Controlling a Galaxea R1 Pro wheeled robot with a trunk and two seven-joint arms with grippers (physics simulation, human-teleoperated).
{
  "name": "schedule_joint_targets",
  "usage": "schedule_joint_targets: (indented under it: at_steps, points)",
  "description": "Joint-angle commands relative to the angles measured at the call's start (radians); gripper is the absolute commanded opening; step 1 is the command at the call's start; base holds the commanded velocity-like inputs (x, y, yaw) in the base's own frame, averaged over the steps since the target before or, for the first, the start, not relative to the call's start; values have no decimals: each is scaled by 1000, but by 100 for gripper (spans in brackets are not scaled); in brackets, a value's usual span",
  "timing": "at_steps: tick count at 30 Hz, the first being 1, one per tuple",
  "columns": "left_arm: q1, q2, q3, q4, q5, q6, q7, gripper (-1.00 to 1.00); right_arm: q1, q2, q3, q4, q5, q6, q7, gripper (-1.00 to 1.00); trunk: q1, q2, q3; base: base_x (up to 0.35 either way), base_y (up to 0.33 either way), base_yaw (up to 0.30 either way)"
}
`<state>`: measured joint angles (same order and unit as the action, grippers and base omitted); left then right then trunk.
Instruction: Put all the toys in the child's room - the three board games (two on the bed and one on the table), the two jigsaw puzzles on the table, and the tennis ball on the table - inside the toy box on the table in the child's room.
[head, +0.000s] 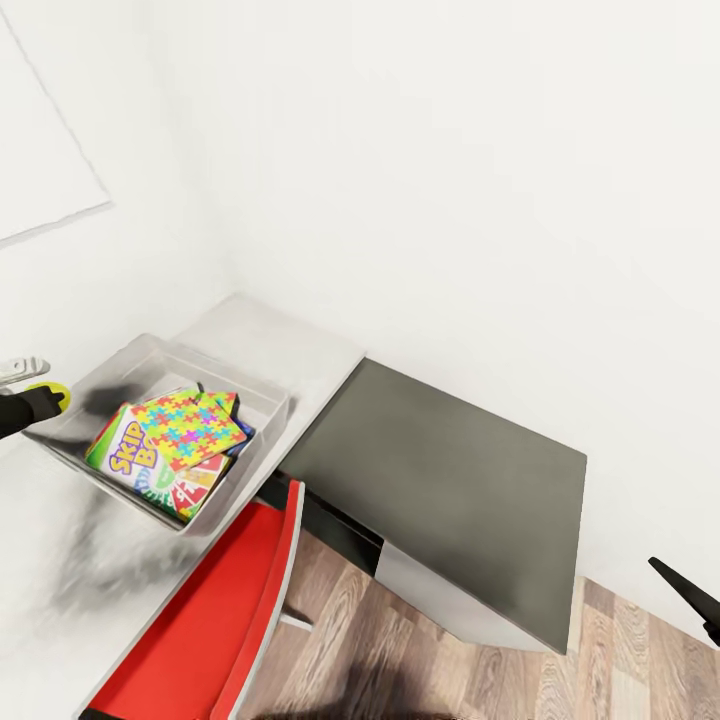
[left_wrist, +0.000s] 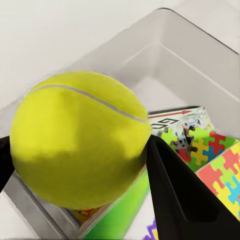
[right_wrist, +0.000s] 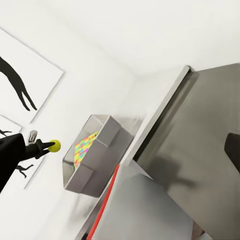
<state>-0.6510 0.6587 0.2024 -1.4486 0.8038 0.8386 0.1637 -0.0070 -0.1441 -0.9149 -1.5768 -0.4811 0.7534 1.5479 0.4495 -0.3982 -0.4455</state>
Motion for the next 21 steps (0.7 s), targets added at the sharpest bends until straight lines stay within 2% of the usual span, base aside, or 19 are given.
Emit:
schedule_joint_targets:
  at_steps: [1, 6, 9, 14, 21]
  points:
    - [-1, -4, 0, -1, 5, 4, 9, -100, -1, 0, -1, 0, -1, 11, 3, 100, 0, -2, -3, 0, 0, 0]
    - [-7, -42, -1, -1, -2, 3, 18, -100, -1, 0, -1, 0, -1, 9, 3, 100, 0, -2, -10, 0, 0, 0]
    - [-17, -46, -1, -1, -8, 4, 19, -100, -1, 0, -1, -1, -1, 10, 3, 100, 0, -2, -14, 0, 0, 0]
    - [-53, -51, -1, -1, -68, 5, 19, -100, -1, 0, 0, 0, -1, 9, 3, 100, 0, -2, -22, 0, 0, 0]
    - [-67, -53, -6, 4, -86, 5, 19, -100, -1, 0, 0, 0, -1, 9, 3, 100, 0, -2, -32, 0, 0, 0]
